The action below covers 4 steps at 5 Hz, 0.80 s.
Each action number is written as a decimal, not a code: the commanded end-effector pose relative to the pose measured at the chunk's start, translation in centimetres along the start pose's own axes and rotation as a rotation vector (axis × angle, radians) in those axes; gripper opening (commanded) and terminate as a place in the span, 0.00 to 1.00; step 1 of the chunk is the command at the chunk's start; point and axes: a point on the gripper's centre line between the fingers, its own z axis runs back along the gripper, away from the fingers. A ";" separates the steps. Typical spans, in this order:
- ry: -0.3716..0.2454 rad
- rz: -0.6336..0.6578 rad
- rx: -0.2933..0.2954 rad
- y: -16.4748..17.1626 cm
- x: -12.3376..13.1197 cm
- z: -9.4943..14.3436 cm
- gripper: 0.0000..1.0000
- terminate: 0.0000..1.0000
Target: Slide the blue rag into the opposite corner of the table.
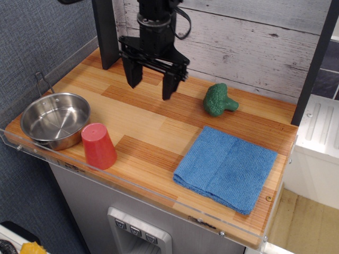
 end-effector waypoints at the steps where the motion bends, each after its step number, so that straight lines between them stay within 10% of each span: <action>1: -0.074 -0.237 -0.047 -5.8 -2.2 2.6 0.00 0.00; 4: -0.010 -0.357 -0.141 -11.7 -4.1 -0.9 0.00 0.00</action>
